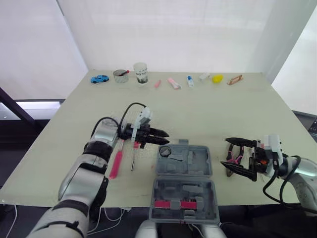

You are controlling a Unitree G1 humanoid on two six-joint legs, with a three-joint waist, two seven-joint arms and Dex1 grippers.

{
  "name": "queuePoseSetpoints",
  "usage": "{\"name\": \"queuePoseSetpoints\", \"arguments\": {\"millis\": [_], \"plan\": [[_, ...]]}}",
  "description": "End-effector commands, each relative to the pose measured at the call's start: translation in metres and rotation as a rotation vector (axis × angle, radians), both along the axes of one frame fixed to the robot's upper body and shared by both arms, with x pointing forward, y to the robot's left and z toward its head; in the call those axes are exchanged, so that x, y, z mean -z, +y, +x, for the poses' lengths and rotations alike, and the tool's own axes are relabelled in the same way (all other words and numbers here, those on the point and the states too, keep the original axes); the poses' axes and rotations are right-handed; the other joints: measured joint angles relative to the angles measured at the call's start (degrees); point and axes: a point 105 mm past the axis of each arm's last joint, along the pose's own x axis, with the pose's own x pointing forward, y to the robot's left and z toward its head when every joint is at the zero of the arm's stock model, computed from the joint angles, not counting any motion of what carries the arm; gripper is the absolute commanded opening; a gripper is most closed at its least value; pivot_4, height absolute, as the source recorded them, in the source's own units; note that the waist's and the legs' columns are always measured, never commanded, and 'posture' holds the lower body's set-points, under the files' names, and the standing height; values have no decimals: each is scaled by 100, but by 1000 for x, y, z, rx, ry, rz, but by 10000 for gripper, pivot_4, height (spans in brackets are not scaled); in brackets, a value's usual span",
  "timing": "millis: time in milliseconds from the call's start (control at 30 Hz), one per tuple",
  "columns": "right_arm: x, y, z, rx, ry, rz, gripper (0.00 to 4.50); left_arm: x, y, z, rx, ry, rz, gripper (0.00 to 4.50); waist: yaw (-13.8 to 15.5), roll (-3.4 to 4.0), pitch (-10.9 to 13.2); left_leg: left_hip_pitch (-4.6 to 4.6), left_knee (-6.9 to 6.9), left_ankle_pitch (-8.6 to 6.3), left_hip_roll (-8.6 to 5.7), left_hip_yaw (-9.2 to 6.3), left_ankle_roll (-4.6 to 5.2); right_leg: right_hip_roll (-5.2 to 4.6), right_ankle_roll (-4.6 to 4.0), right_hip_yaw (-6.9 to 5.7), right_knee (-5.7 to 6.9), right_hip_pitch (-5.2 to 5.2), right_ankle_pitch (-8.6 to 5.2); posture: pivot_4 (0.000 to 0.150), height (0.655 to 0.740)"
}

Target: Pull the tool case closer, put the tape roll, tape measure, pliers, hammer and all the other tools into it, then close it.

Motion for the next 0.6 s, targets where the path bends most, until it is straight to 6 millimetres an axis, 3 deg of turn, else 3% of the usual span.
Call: {"name": "queuePoseSetpoints", "arguments": {"millis": [33, 333, 400, 500, 600], "plan": [[-10, 4, 0, -2, -65, 9, 45000, -6, 6, -4, -3, -61, -61, 18632, 2, 0, 0, 0, 0, 0, 0, 0, 0, 0, 0, 0, 0, 0, 0, 1500, 7400], [-9, 11, 4, 2, -85, 33, 45000, 2, 10, 5, -68, -127, -41, 18632, 13, 0, 0, 0, 3, 0, 0, 0, 0, -1, 1, -3, 0, 1, 0, 1500, 7400], [-7, 11, 4, 8, -85, 42, 45000, 4, 9, 7, -68, -132, -30, 13199, 12, 0, 0, 0, 3, 0, -1, 0, 0, -1, 1, -4, 0, 1, 1, 1500, 7400], [-4, 12, 3, 13, -85, 47, 45000, 5, 9, 8, -67, -141, -15, 1638, 11, 0, 0, 0, 3, 0, -1, 1, 0, -1, 1, -5, 0, 1, 1, 1500, 7400], [-3, 11, 3, 19, -84, 51, 45000, 7, 8, 8, -55, -139, -11, 1638, 4, 0, 0, 0, 3, 0, -1, 0, 0, -1, 0, -6, 1, 1, 1, 1500, 7400]]}}
